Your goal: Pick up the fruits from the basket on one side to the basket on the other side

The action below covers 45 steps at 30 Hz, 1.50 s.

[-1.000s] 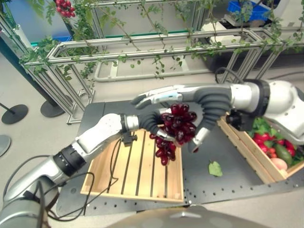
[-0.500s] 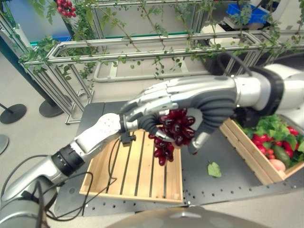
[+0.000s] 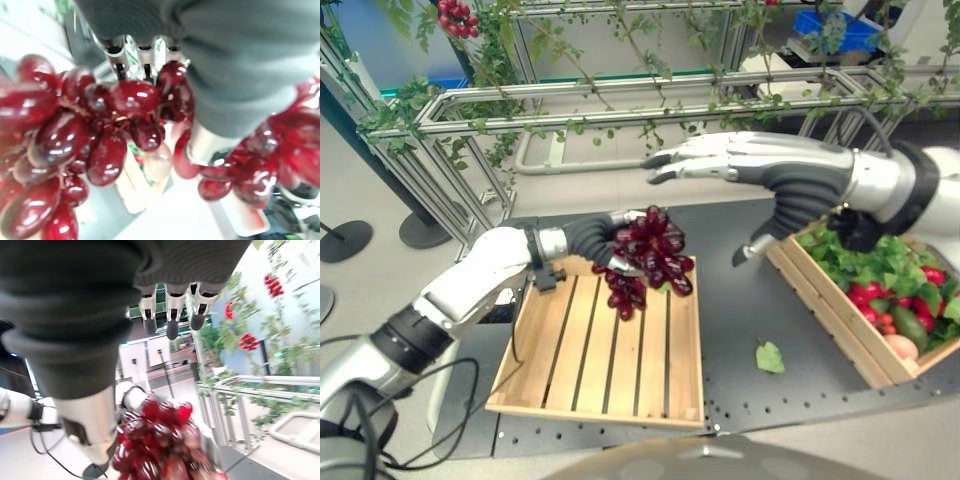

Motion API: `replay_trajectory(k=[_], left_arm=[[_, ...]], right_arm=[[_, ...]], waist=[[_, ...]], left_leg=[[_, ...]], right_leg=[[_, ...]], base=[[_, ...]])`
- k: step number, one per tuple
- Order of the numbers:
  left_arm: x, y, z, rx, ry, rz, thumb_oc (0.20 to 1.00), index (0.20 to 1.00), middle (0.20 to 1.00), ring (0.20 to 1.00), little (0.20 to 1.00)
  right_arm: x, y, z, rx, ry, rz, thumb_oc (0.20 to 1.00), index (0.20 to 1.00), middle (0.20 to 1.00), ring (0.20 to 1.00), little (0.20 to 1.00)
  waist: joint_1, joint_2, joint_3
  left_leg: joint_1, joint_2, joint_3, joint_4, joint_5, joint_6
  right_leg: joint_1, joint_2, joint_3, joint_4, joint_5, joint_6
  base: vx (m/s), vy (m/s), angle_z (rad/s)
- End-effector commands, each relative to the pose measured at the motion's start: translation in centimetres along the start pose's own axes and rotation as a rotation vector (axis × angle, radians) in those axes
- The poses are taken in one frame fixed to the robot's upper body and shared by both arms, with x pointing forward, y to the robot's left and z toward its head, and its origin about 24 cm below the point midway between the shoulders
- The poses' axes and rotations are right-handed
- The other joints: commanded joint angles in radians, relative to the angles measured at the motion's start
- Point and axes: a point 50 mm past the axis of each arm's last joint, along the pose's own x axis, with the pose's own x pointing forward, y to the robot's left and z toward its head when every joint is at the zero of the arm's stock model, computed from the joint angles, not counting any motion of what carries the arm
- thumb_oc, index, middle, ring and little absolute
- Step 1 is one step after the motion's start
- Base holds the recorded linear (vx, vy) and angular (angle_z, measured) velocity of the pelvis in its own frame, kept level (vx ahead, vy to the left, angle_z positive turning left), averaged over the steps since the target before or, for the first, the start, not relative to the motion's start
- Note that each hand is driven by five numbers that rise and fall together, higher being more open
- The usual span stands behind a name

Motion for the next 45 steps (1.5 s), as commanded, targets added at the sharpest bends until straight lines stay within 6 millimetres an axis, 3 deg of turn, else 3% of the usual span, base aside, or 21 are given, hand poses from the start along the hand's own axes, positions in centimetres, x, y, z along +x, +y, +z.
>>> replay_trajectory(k=[1, 8, 23, 30, 41, 44, 45], left_arm=[[-0.3, 2.6, 4.8, 0.105, -0.207, 0.035, 0.200, 0.200, 0.200, 0.200, 0.200], [0.3, 2.4, 5.8, 0.056, -0.255, -0.037, 0.200, 0.200, 0.200, 0.200, 0.200], [5.6, -0.5, 8.0, -0.021, -0.343, -0.316, 0.200, 0.200, 0.200, 0.200, 0.200], [6.9, -1.6, 8.6, -0.052, -0.370, -0.388, 0.200, 0.200, 0.200, 0.200, 0.200], [6.8, -1.3, 9.3, -0.038, -0.393, -0.388, 0.200, 0.200, 0.200, 0.200, 0.200], [5.7, -0.1, 9.1, -0.011, -0.404, -0.281, 0.200, 0.200, 0.200, 0.200, 0.200], [5.7, -0.1, 9.1, -0.012, -0.404, -0.281, 0.200, 0.200, 0.200, 0.200, 0.200]], right_arm=[[-0.8, -0.9, 0.5, -0.084, 0.004, -0.045, 1.000, 1.000, 1.000, 1.000, 1.000], [-0.8, -1.0, 0.7, -0.081, -0.017, -0.046, 1.000, 1.000, 1.000, 1.000, 1.000], [0.9, -0.8, 1.7, -0.073, -0.145, -0.137, 1.000, 1.000, 1.000, 1.000, 1.000], [1.0, -0.7, 2.0, -0.053, -0.170, -0.152, 1.000, 1.000, 1.000, 1.000, 1.000], [0.9, -0.3, 2.7, 0.021, -0.228, -0.162, 1.000, 1.000, 1.000, 1.000, 1.000], [-0.5, 0.0, 0.3, 0.093, -0.108, -0.266, 1.000, 1.000, 1.000, 1.000, 1.000], [-0.5, 0.0, 0.4, 0.093, -0.107, -0.266, 1.000, 1.000, 1.000, 1.000, 1.000]], waist=[[0.019, -0.020, -0.032], [0.015, -0.012, -0.029], [0.002, 0.000, -0.018], [-0.003, 0.000, -0.012], [-0.003, 0.000, -0.011], [-0.002, -0.001, -0.012], [-0.002, 0.000, -0.013]], left_leg=[[0.038, -0.063, -0.012, 0.007, -0.045, -0.020], [0.042, -0.062, -0.009, 0.008, -0.046, -0.020], [0.047, -0.060, -0.007, 0.011, -0.049, -0.016], [0.046, -0.059, -0.009, 0.014, -0.052, -0.014], [0.046, -0.056, -0.011, 0.017, -0.056, -0.013], [0.048, -0.056, -0.010, 0.017, -0.057, -0.012], [0.048, -0.056, -0.010, 0.017, -0.057, -0.012]], right_leg=[[0.018, 0.002, -0.020, 0.079, -0.019, 0.109], [0.018, 0.002, -0.022, 0.084, -0.022, 0.110], [0.016, 0.005, -0.023, 0.096, -0.033, 0.111], [0.013, 0.009, -0.021, 0.099, -0.037, 0.111], [0.011, 0.010, -0.020, 0.104, -0.041, 0.110], [0.011, 0.010, -0.020, 0.106, -0.042, 0.110], [0.011, 0.010, -0.020, 0.106, -0.042, 0.110]], base=[[0.00, 0.000, 0.00], [0.00, 0.000, 0.00], [0.00, 0.000, 0.00], [0.00, 0.000, 0.00], [0.00, 0.000, 0.00], [0.00, 0.000, 0.00], [0.00, 0.000, 0.00]])
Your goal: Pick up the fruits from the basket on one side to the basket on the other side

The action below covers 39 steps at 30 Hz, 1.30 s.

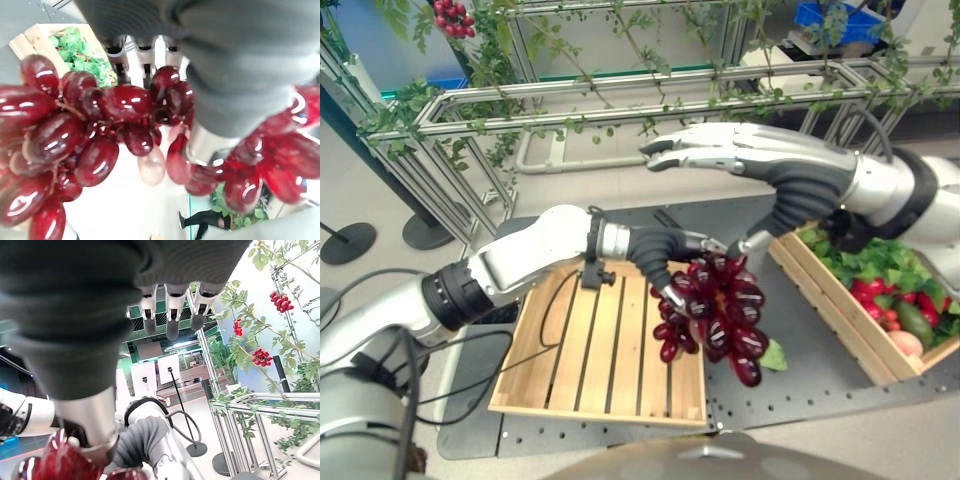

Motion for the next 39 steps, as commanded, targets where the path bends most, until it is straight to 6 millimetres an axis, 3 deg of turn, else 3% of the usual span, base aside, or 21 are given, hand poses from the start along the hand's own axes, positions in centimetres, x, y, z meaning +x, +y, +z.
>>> replay_trajectory(k=[1, 2, 6, 12, 15, 17, 21, 30, 39], left_arm=[[-2.1, 3.1, 4.2, 0.128, -0.180, 0.202, 0.200, 0.200, 0.200, 0.200, 0.200], [-2.1, 3.0, 4.2, 0.126, -0.180, 0.200, 0.200, 0.200, 0.200, 0.200, 0.200], [-3.5, 3.8, 4.4, 0.085, -0.268, 0.327, 0.200, 0.200, 0.200, 0.200, 0.200], [-3.5, 4.7, 5.7, 0.110, -0.356, 0.375, 0.200, 0.200, 0.200, 0.200, 0.200], [-3.2, 5.0, 6.5, 0.127, -0.397, 0.374, 0.200, 0.200, 0.200, 0.200, 0.200], [-2.8, 5.2, 6.9, 0.111, -0.444, 0.368, 0.200, 0.200, 0.200, 0.200, 0.200], [-2.1, 5.2, 7.0, 0.108, -0.444, 0.350, 0.200, 0.200, 0.200, 0.200, 0.200], [-0.3, 5.4, 7.6, 0.107, -0.480, 0.302, 0.200, 0.200, 0.200, 0.200, 0.200], [1.6, 4.9, 8.0, 0.121, -0.482, 0.214, 0.200, 0.200, 0.200, 0.200, 0.200]], right_arm=[[-1.7, -0.7, -1.4, 0.078, 0.056, -0.204, 1.000, 1.000, 1.000, 1.000, 1.000], [-1.8, -0.7, -1.4, 0.080, 0.058, -0.204, 1.000, 1.000, 1.000, 1.000, 1.000], [-4.3, 1.2, -5.1, 0.337, 0.190, -0.412, 1.000, 1.000, 1.000, 1.000, 1.000], [-5.0, 4.9, -8.3, 0.675, 0.273, -0.388, 1.000, 1.000, 1.000, 1.000, 1.000], [-4.7, 6.1, -8.8, 0.775, 0.267, -0.349, 1.000, 1.000, 1.000, 1.000, 1.000], [-3.9, 7.9, -8.7, 0.976, 0.212, -0.275, 1.000, 1.000, 1.000, 1.000, 1.000], [-3.2, 9.4, -8.1, 1.111, 0.169, -0.180, 1.000, 1.000, 1.000, 1.000, 1.000], [-1.8, 11.2, -7.9, 1.187, 0.172, -0.029, 1.000, 1.000, 1.000, 1.000, 1.000], [0.0, 14.7, -5.7, 1.519, 0.043, 0.193, 1.000, 1.000, 1.000, 1.000, 1.000]], waist=[[0.000, -0.015, -0.019], [0.001, -0.016, -0.022], [-0.002, -0.011, -0.022], [0.001, -0.016, -0.026], [0.003, -0.018, -0.026], [0.003, -0.021, -0.026], [0.002, -0.022, -0.026], [0.001, -0.023, -0.027], [0.001, -0.026, -0.028]], left_leg=[[0.051, -0.054, -0.010, 0.017, -0.058, -0.011], [0.052, -0.054, -0.010, 0.016, -0.058, -0.011], [0.053, -0.053, -0.008, 0.015, -0.058, -0.009], [0.057, -0.052, -0.010, 0.017, -0.060, -0.010], [0.058, -0.052, -0.010, 0.017, -0.061, -0.011], [0.058, -0.052, -0.009, 0.019, -0.061, -0.012], [0.057, -0.053, -0.009, 0.021, -0.060, -0.012], [0.056, -0.054, -0.008, 0.024, -0.061, -0.010], [0.051, -0.053, -0.010, 0.025, -0.057, -0.013]], right_leg=[[0.012, 0.011, -0.018, 0.104, -0.040, 0.105], [0.013, 0.011, -0.018, 0.104, -0.040, 0.105], [0.012, 0.012, -0.015, 0.105, -0.043, 0.103], [0.018, 0.011, -0.019, 0.106, -0.045, 0.099], [0.020, 0.010, -0.021, 0.105, -0.044, 0.099], [0.021, 0.010, -0.022, 0.105, -0.042, 0.098], [0.020, 0.009, -0.020, 0.105, -0.041, 0.098], [0.016, 0.008, -0.018, 0.108, -0.038, 0.098], [0.012, 0.009, -0.013, 0.106, -0.036, 0.096]], base=[[0.00, 0.000, 0.00], [0.00, 0.000, 0.00], [0.00, 0.000, 0.00], [0.00, 0.000, 0.00], [0.00, -0.001, 0.01], [0.00, 0.000, 0.00], [0.00, 0.000, 0.00], [0.00, 0.000, 0.00], [0.00, 0.000, 0.00]])
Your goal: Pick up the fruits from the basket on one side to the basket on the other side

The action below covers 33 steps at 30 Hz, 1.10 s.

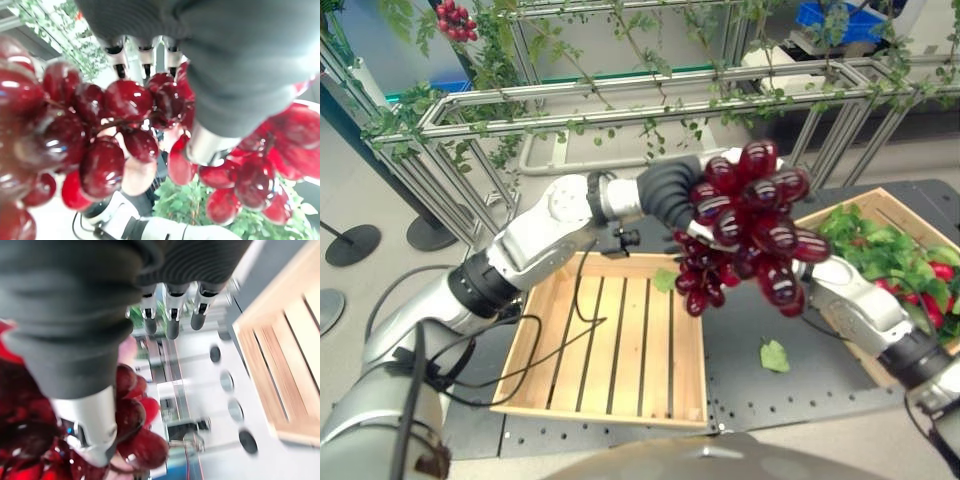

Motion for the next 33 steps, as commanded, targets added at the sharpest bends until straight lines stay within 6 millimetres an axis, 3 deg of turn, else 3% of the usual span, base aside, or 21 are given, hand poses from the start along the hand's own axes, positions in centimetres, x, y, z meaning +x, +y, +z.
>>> replay_trajectory(k=[1, 7, 20, 33], left_arm=[[1.1, 2.3, 2.7, 0.090, -0.102, 0.022, 0.200, 0.200, 0.200, 0.200, 0.200], [0.6, 2.3, 2.5, 0.087, -0.092, 0.016, 0.200, 0.200, 0.200, 0.200, 0.200], [0.3, 2.5, 2.0, 0.065, -0.125, 0.077, 0.200, 0.200, 0.200, 0.200, 0.200], [-0.8, 2.8, 1.0, 0.036, -0.133, 0.173, 0.200, 0.200, 0.200, 0.200, 0.200]], right_arm=[[1.9, 2.0, 2.2, 0.059, -0.116, 0.188, 1.000, 1.000, 1.000, 1.000, 1.000], [1.6, 2.9, 0.9, 0.138, -0.095, 0.233, 1.000, 1.000, 1.000, 1.000, 1.000], [2.7, 4.1, 0.5, 0.213, -0.216, 0.254, 1.000, 1.000, 1.000, 1.000, 1.000], [3.5, 6.1, 2.8, 0.178, -0.383, 0.309, 1.000, 1.000, 1.000, 1.000, 1.000]], waist=[[0.004, -0.040, -0.025], [0.004, -0.043, -0.022], [0.004, -0.041, -0.018], [-0.001, -0.035, -0.013]], left_leg=[[0.048, -0.055, -0.004, 0.025, -0.055, -0.010], [0.046, -0.054, -0.007, 0.024, -0.054, -0.011], [0.042, -0.052, -0.007, 0.028, -0.053, -0.009], [0.039, -0.051, -0.005, 0.027, -0.054, -0.008]], right_leg=[[0.011, 0.008, -0.012, 0.094, -0.027, 0.096], [0.008, 0.008, -0.010, 0.097, -0.026, 0.096], [0.002, 0.009, -0.009, 0.102, -0.027, 0.093], [-0.003, 0.008, -0.009, 0.102, -0.026, 0.094]], base=[[0.00, 0.000, 0.00], [0.00, 0.000, 0.00], [0.00, 0.000, 0.00], [0.00, 0.000, 0.00]])
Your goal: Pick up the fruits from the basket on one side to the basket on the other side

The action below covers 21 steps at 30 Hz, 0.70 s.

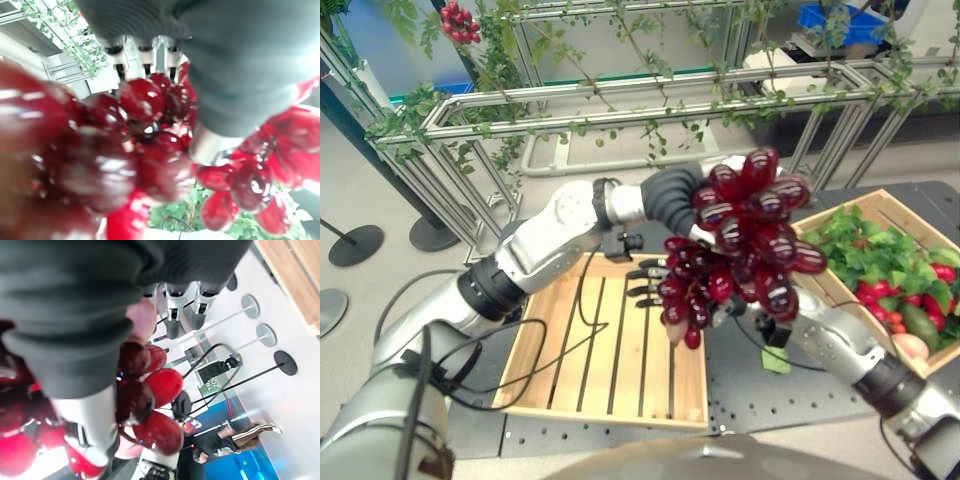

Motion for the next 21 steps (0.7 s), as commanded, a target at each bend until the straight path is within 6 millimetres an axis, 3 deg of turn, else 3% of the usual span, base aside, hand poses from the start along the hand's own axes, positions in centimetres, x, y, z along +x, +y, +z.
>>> replay_trajectory(k=[1, 5, 21], left_arm=[[-0.1, 2.6, 1.9, 0.066, -0.113, 0.132, 0.200, 0.200, 0.200, 0.200, 0.200], [-0.4, 2.7, 1.7, 0.062, -0.118, 0.156, 0.200, 0.200, 0.200, 0.200, 0.200], [-1.2, 2.7, 1.8, 0.074, -0.119, 0.186, 0.200, 0.200, 0.200, 0.200, 0.200]], right_arm=[[2.1, 2.2, 3.4, -0.070, -0.220, 0.141, 1.000, 1.000, 1.000, 1.000, 1.000], [2.9, 3.0, 3.8, -0.053, -0.262, 0.183, 1.000, 1.000, 1.000, 1.000, 1.000], [2.1, 3.4, 4.1, -0.048, -0.278, 0.178, 1.000, 1.000, 1.000, 1.000, 1.000]], waist=[[-0.001, -0.036, -0.008], [0.001, -0.036, -0.007], [-0.001, -0.038, -0.008]], left_leg=[[0.040, -0.053, -0.003, 0.027, -0.054, -0.008], [0.039, -0.053, -0.005, 0.029, -0.056, -0.007], [0.042, -0.050, -0.003, 0.030, -0.060, -0.006]], right_leg=[[-0.001, 0.009, -0.009, 0.098, -0.025, 0.093], [-0.004, 0.010, -0.007, 0.100, -0.025, 0.092], [-0.006, 0.009, -0.009, 0.112, -0.028, 0.094]], base=[[0.00, 0.000, 0.00], [0.00, 0.000, 0.00], [0.00, 0.000, 0.00]])
